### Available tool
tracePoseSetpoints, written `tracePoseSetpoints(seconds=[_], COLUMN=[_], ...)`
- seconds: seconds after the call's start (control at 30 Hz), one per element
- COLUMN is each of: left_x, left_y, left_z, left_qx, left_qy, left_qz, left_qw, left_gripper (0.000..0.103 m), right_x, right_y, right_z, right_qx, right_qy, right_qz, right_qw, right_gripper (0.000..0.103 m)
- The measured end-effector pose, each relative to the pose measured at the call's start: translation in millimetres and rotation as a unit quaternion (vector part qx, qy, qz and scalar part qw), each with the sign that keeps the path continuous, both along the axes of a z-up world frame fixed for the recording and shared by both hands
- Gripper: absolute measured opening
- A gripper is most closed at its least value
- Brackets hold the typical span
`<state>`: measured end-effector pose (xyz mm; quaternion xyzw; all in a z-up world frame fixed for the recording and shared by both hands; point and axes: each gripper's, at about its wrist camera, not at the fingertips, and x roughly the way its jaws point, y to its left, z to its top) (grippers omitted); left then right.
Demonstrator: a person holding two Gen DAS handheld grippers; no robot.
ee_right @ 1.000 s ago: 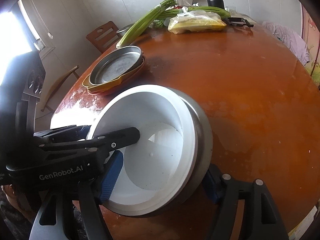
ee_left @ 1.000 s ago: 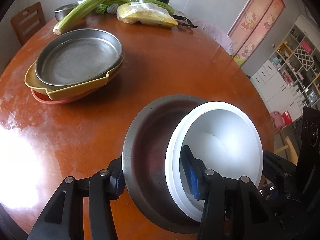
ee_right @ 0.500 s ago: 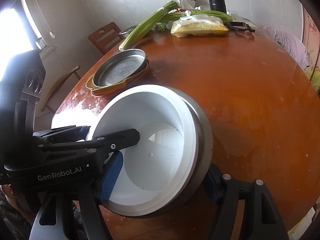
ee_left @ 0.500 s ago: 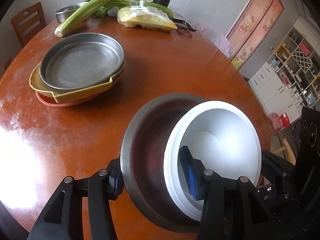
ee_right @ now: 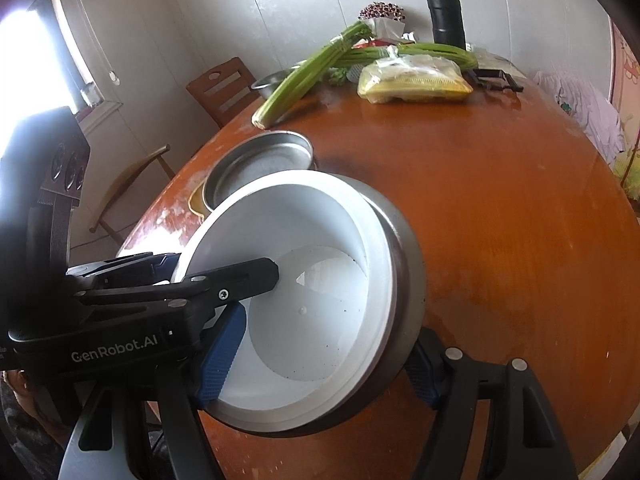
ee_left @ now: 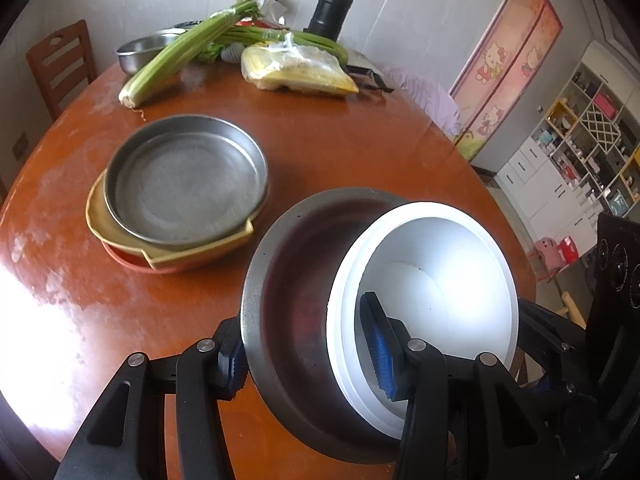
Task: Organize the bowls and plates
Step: 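Lift the basin holding the bowls and carry it over the plate stack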
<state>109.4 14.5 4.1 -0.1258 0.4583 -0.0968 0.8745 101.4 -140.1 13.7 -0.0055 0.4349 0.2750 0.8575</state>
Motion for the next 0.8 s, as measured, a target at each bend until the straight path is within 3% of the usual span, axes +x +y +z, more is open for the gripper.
tracePoseSetpoints(seconds=[0.8], left_x=[37.4], left_y=[95.0], left_z=[50.9], left_qx=[0.006], left_qy=[-0.055], left_qz=[0.061], left_qw=[0.9966], left_gripper=[0.05], right_x=[52.0], right_y=[92.7], right_z=[54.1], right_qx=[0.0], right_qy=[-0.049], right_qz=[0.061], right_qw=[0.997], right_gripper=[0.073])
